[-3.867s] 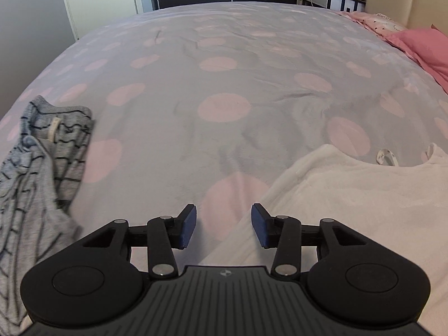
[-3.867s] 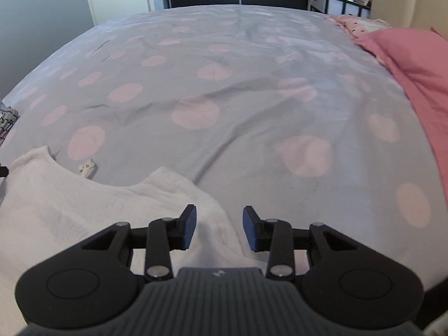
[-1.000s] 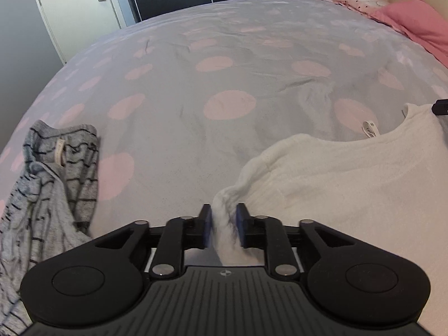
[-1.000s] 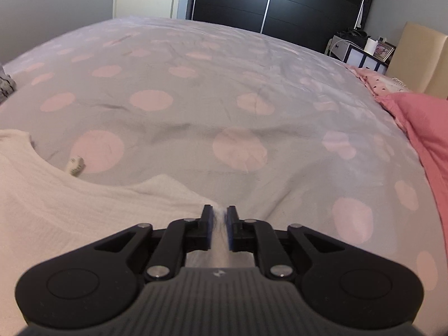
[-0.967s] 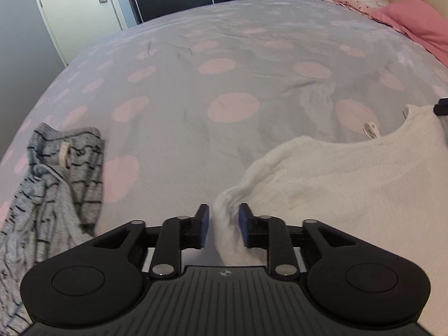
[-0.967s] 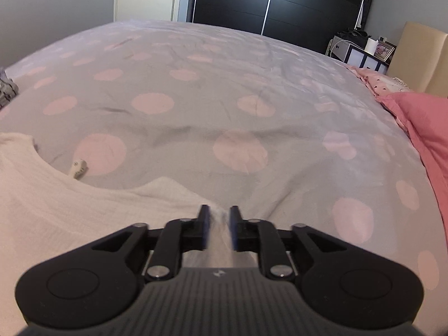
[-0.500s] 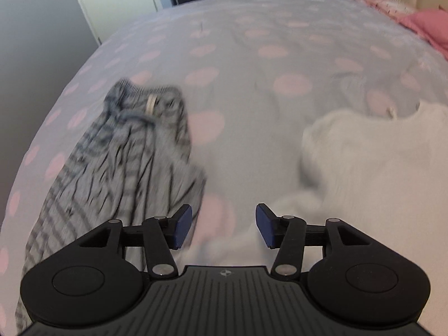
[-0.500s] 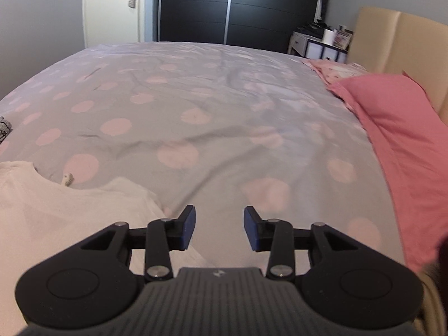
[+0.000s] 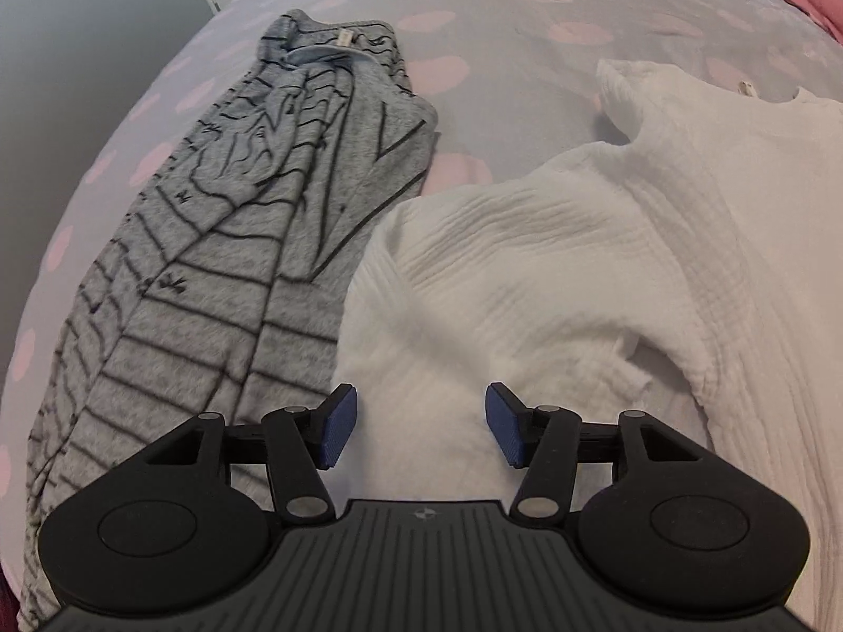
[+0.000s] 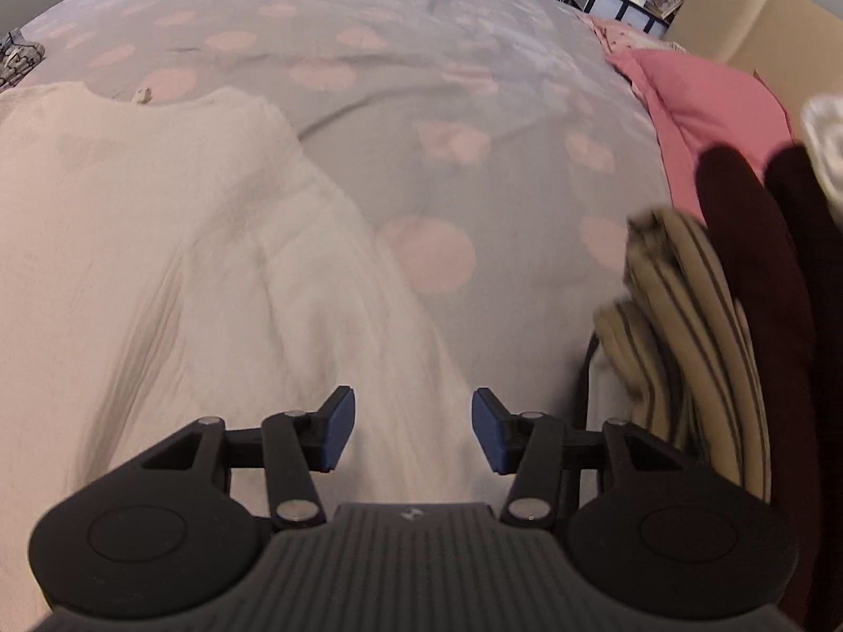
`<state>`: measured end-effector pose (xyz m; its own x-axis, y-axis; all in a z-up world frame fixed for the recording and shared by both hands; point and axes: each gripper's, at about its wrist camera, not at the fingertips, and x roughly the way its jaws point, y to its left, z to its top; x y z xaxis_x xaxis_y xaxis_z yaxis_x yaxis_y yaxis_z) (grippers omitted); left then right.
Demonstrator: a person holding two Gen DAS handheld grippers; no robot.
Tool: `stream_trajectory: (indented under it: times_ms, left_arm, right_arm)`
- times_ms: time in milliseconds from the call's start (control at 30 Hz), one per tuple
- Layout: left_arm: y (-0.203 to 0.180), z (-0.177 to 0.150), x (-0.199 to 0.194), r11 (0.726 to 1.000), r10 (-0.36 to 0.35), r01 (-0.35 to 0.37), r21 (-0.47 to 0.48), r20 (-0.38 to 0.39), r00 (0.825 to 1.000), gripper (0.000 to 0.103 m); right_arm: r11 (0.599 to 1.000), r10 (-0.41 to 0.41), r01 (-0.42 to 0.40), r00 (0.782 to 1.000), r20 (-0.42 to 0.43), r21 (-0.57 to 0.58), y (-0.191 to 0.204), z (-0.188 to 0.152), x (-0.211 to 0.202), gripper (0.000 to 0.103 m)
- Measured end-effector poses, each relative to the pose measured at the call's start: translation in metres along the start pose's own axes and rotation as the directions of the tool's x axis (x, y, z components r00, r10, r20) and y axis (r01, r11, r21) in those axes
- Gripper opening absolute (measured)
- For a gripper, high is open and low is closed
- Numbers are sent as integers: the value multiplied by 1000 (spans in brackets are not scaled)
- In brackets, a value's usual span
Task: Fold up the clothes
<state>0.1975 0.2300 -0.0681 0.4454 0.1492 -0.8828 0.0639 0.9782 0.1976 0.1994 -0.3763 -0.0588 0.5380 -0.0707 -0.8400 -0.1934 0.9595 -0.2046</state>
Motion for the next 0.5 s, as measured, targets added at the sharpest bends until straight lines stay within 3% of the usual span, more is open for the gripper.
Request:
stream_trajectory:
  times_ms: [233, 400, 500]
  left_arm:
    - [-12, -30, -54, 995, -85, 88, -35, 73, 994, 52]
    - [-45, -66, -88, 984, -175, 171, 42, 122, 977, 52]
    - [-64, -88, -100, 975, -219, 214, 58, 102, 970, 52]
  right_arm:
    - [995, 99, -99, 995, -7, 4, 31, -36, -42, 53]
    - [986, 168, -168, 985, -38, 5, 61, -66, -63, 53]
    - [979, 202, -201, 977, -73, 30, 70, -86, -72, 52]
